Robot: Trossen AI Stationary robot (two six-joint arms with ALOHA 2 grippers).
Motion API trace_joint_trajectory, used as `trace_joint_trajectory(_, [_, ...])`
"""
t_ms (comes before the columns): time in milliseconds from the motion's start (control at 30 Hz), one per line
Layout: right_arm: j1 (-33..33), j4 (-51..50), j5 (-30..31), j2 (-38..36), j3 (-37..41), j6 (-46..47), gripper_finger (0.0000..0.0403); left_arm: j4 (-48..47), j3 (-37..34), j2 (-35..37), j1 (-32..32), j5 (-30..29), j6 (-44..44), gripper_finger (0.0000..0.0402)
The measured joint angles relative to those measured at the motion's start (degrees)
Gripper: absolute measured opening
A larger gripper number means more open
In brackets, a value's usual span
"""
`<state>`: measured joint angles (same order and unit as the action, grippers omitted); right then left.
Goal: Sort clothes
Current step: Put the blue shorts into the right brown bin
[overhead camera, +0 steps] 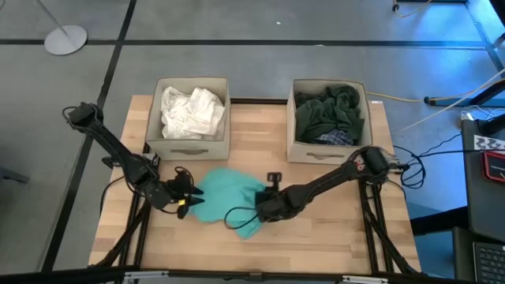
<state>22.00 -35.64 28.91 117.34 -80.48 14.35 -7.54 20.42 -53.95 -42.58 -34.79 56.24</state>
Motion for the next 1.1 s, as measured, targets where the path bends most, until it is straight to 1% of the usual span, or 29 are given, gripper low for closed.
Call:
trace_joint_trajectory(133, [0.1, 7.1, -0.1, -8.8, 11.1, 4.8, 0.0006, 7.5, 0.0, -4.5, 2.1, 0.0, -4.6, 0.0166])
trace_joint_trajectory(200, [0.1, 12.7, -2.0, -12.7, 16.2, 5.1, 0.0007, 11.3, 0.0, -7.1, 3.6, 0.0, -6.7, 0.0166])
trace_joint_trajectory(300, [0.1, 19.0, -5.4, -17.1, 20.8, 5.1, 0.0010, 16.7, 0.0, -11.3, 6.2, 0.0, -9.2, 0.0166])
trace_joint_trajectory(367, [0.1, 19.7, -4.9, -18.4, 21.5, 5.1, 0.0015, 19.8, 0.0, -14.2, 8.0, 0.0, -10.4, 0.0166])
trace_joint_trajectory(433, [0.1, 19.9, -3.4, -18.6, 21.5, 5.1, 0.0021, 22.5, 0.0, -17.1, 9.7, 0.0, -11.4, 0.0166])
trace_joint_trajectory(500, [0.1, 20.2, -3.1, -18.6, 21.3, 5.1, 0.0026, 24.3, 0.0, -19.8, 11.2, 0.0, -11.5, 0.0166])
trace_joint_trajectory(733, [-0.8, 21.3, -4.1, -18.6, 21.2, 3.4, 0.0033, 29.3, 0.0, -28.3, 14.2, 0.0, -11.2, 0.0166])
trace_joint_trajectory(800, [-1.6, 20.6, -6.1, -18.6, 21.2, 4.1, 0.0041, 31.1, 0.0, -30.2, 14.5, 0.0, -11.2, 0.0166])
trace_joint_trajectory(900, [-3.5, 18.1, -10.3, -19.1, 21.2, 6.4, 0.0072, 32.1, 0.0, -31.8, 14.6, 0.0, -10.4, 0.0166])
trace_joint_trajectory(1100, [-5.6, 15.3, -11.5, -23.5, 20.7, 9.3, 0.0176, 32.3, 0.0, -33.2, 14.5, 0.3, -10.2, 0.0166])
